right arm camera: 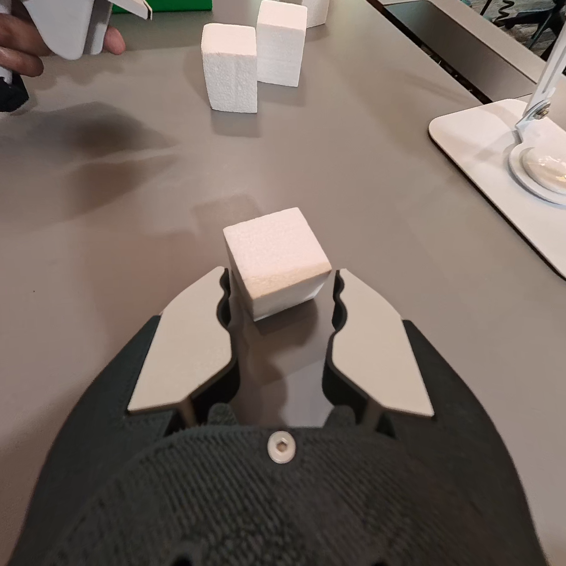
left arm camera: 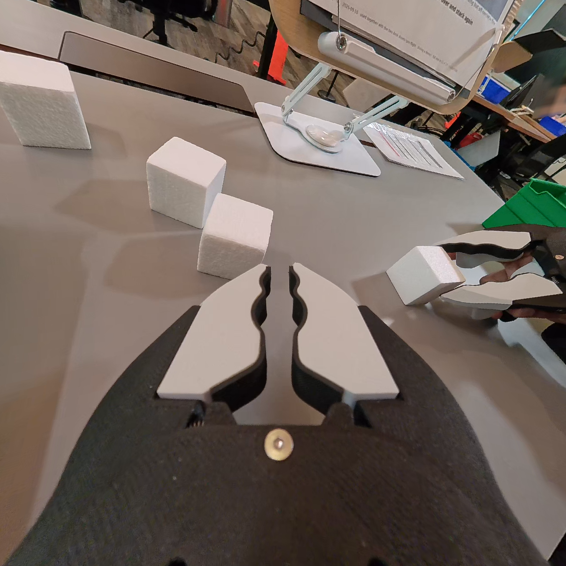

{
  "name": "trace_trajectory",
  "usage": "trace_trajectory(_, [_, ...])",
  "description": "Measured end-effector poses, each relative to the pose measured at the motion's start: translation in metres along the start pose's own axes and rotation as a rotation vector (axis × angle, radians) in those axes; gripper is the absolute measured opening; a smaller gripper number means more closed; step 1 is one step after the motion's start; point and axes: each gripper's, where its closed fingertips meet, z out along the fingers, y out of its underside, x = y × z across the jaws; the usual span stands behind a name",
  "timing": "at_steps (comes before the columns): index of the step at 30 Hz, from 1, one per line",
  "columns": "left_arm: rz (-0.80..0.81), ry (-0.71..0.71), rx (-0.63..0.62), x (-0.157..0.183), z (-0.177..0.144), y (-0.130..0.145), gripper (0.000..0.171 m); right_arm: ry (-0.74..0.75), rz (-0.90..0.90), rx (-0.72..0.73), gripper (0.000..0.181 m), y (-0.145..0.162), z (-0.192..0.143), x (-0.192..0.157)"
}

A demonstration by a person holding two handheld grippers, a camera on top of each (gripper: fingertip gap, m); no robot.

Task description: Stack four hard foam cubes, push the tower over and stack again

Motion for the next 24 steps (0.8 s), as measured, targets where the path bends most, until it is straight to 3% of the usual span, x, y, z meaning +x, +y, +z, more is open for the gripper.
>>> trace_trajectory(9, [0.000,-0.006,0.014,-0.001,-0.001,-0.003,0.011,-0.005,0.021,-0.019,0.074,0.002,-0.003,0.004])
trace_trajectory(13, [0.007,-0.026,0.039,-0.006,-0.003,-0.008,0.011,0.017,0.041,0.018,0.075,-0.011,-0.010,0.010])
trace_trajectory(19, [-0.019,-0.087,0.113,-0.021,-0.012,-0.021,0.010,0.046,0.082,0.173,0.074,-0.077,-0.017,-0.003])
trace_trajectory(24, [-0.053,-0.121,0.137,-0.032,-0.015,-0.025,0.012,-0.167,0.201,0.216,0.074,-0.147,0.029,-0.063])
